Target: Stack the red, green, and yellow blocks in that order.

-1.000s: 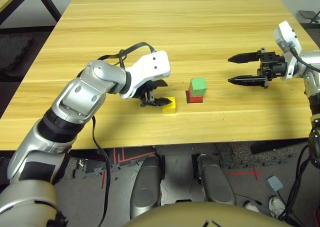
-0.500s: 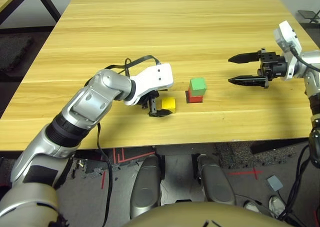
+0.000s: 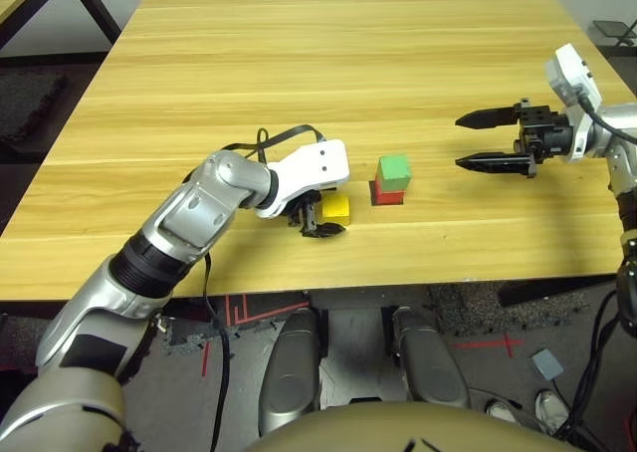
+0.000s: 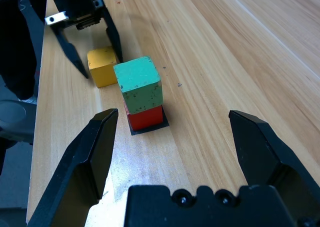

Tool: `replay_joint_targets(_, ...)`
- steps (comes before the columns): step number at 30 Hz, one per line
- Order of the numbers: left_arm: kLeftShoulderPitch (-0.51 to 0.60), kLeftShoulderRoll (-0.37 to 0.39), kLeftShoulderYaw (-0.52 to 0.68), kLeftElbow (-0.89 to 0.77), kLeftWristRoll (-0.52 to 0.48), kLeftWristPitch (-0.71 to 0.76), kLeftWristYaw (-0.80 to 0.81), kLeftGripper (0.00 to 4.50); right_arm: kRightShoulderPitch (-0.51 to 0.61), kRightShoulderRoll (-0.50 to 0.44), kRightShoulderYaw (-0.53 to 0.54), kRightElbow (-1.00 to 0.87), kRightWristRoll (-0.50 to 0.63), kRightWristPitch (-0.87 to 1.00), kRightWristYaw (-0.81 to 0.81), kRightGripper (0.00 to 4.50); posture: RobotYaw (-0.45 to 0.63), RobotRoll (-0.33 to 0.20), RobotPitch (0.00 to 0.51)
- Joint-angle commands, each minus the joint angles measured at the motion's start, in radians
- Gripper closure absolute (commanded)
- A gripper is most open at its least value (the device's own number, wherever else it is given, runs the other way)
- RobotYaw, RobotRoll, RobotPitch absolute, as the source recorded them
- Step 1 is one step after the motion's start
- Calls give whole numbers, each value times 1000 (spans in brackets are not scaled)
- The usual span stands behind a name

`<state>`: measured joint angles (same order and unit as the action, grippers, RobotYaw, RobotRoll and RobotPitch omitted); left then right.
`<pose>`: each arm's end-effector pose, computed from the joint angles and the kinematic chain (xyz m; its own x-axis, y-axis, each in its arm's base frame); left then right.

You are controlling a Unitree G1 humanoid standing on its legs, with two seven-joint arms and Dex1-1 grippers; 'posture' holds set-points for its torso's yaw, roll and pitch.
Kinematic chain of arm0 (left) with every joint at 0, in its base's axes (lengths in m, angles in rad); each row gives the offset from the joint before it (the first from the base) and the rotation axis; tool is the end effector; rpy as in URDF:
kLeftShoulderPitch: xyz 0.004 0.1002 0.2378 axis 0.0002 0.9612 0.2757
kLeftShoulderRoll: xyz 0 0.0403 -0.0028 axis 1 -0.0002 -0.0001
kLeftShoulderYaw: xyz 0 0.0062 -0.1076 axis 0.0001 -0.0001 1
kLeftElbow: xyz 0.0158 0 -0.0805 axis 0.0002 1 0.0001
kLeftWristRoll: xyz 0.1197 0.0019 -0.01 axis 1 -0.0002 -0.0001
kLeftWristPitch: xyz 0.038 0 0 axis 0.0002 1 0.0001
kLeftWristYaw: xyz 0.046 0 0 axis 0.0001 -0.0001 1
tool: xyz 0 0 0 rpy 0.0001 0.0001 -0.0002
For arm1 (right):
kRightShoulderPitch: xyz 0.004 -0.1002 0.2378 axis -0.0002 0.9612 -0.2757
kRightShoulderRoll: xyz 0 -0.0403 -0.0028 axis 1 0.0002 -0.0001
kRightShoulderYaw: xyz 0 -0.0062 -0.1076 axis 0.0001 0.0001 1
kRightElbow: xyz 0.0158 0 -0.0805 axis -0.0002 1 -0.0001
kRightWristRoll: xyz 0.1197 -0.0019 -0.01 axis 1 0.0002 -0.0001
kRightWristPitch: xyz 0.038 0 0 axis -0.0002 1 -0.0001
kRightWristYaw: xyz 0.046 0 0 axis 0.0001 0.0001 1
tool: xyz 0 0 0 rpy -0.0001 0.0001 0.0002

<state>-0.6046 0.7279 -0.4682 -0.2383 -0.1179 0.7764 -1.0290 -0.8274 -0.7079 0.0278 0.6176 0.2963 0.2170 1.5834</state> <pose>0.2825 0.1551 0.1770 0.3024 -0.6505 -0.6967 0.9531 0.2137 0.2142 0.3440 -0.2881 0.2063 0.2185 0.9325 -0.2874 -0.9757 0.2035 -0.0814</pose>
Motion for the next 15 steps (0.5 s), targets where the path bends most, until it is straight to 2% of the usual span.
replay_joint_targets(1, 30, -12, 0, -23, 9, 30, 29, 2550, -4, 3, -5, 2, 3, -2, -1, 0, 171, -17, 139)
replay_joint_targets(5, 2, -2, 39, -63, -16, 92, 29, 2547, -6, 8, -6, 5, 2, -4, -3, 0, 180, -18, 132)
replay_joint_targets(11, -175, 38, 115, -85, -80, 233, -1, 2547, -5, 8, -6, 11, 0, -11, 1, 0, 197, -8, 121)
replay_joint_targets(15, -287, 30, 126, -89, -134, 346, -10, 2547, -4, 9, -4, 18, -2, -16, 3, 0, 202, 10, 117)
